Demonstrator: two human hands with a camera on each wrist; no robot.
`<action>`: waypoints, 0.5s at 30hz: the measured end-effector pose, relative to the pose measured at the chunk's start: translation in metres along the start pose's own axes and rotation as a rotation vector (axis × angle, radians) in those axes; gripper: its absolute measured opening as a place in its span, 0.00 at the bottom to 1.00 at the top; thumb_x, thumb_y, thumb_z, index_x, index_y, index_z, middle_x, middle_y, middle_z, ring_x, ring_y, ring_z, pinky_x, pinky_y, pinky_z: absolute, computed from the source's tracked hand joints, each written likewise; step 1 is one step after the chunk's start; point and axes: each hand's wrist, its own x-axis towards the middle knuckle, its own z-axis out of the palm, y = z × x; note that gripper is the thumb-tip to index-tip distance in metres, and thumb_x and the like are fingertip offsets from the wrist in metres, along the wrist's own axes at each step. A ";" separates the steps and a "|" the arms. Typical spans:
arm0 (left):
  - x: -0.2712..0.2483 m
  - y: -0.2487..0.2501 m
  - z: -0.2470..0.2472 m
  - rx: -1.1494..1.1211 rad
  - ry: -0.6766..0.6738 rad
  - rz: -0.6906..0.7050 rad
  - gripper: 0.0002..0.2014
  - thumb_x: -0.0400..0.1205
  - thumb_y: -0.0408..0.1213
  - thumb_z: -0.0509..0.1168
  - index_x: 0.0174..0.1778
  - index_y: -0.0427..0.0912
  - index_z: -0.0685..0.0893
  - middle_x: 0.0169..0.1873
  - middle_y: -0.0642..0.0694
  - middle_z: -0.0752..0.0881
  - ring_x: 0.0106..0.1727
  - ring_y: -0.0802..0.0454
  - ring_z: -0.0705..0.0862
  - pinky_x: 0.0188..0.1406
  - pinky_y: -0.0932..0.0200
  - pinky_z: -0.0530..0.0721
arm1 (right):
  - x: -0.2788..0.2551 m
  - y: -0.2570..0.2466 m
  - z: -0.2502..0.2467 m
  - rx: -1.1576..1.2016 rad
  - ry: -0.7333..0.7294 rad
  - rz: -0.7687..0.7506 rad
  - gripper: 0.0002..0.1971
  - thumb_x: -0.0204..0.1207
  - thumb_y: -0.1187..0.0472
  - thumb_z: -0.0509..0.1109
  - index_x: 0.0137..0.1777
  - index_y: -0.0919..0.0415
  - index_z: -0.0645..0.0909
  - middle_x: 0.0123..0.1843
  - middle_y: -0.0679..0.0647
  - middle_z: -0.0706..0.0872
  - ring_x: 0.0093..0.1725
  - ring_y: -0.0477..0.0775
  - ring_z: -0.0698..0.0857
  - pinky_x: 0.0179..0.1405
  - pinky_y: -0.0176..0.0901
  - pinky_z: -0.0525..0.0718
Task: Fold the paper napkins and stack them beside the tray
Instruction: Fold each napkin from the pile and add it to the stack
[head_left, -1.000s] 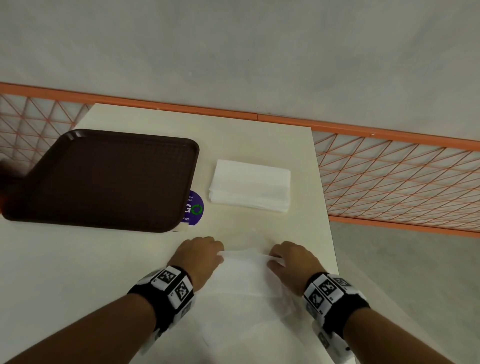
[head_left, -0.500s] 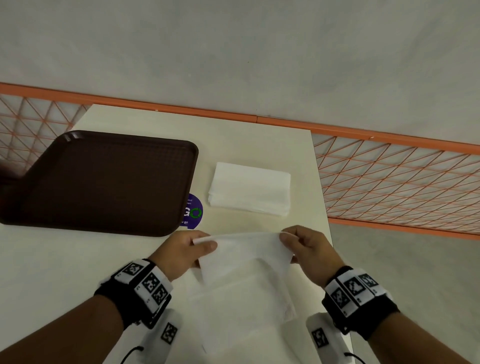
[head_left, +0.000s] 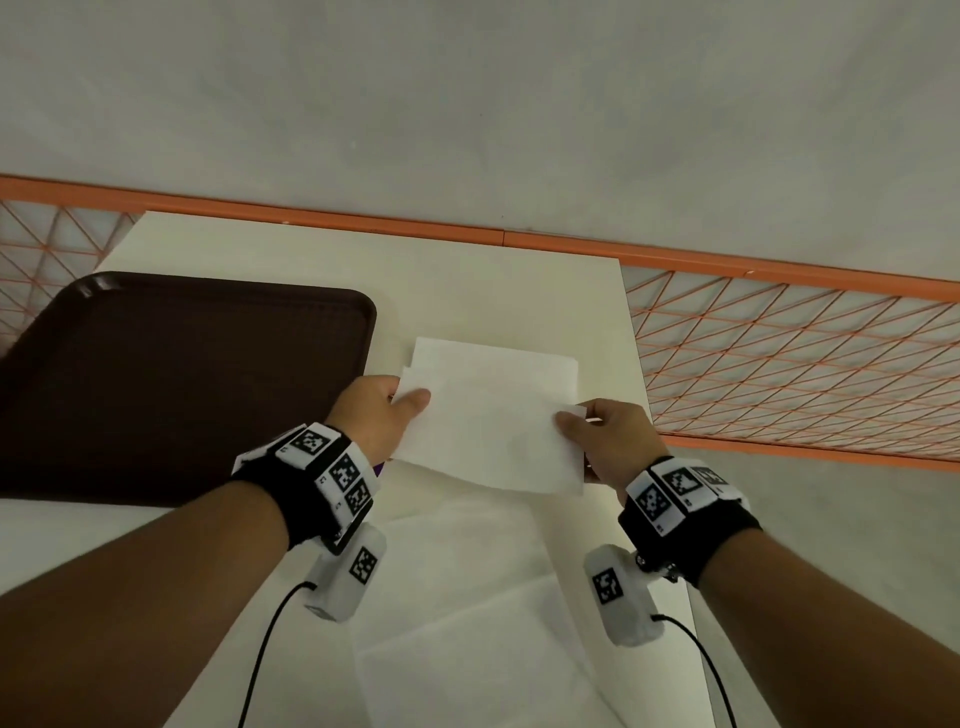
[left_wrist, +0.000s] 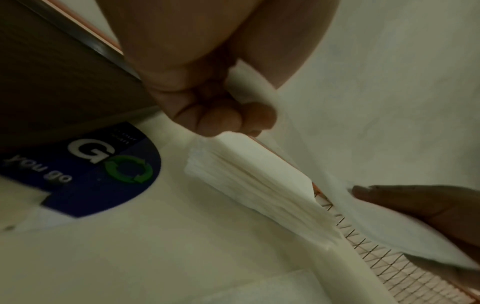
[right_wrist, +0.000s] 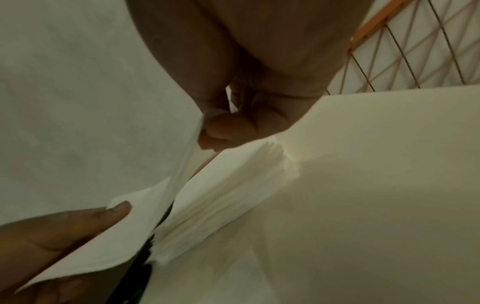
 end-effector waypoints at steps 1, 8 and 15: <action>0.007 -0.001 0.001 0.019 -0.002 -0.002 0.19 0.84 0.46 0.64 0.41 0.30 0.83 0.35 0.36 0.86 0.37 0.38 0.83 0.39 0.50 0.81 | 0.008 -0.003 -0.001 -0.059 0.037 -0.029 0.07 0.77 0.58 0.74 0.41 0.60 0.83 0.45 0.61 0.90 0.41 0.62 0.90 0.39 0.59 0.91; 0.054 0.011 0.001 0.271 0.106 0.071 0.22 0.83 0.45 0.64 0.26 0.40 0.68 0.23 0.47 0.71 0.30 0.47 0.70 0.34 0.55 0.70 | 0.067 -0.030 -0.004 -0.353 0.192 -0.108 0.10 0.75 0.49 0.73 0.44 0.55 0.84 0.45 0.53 0.88 0.46 0.60 0.87 0.49 0.52 0.87; 0.083 -0.004 0.012 0.397 0.125 -0.004 0.20 0.82 0.49 0.65 0.27 0.43 0.72 0.30 0.44 0.78 0.36 0.43 0.79 0.34 0.56 0.73 | 0.091 -0.027 0.004 -0.500 0.194 -0.057 0.10 0.74 0.49 0.74 0.44 0.55 0.81 0.46 0.55 0.86 0.46 0.60 0.85 0.45 0.45 0.83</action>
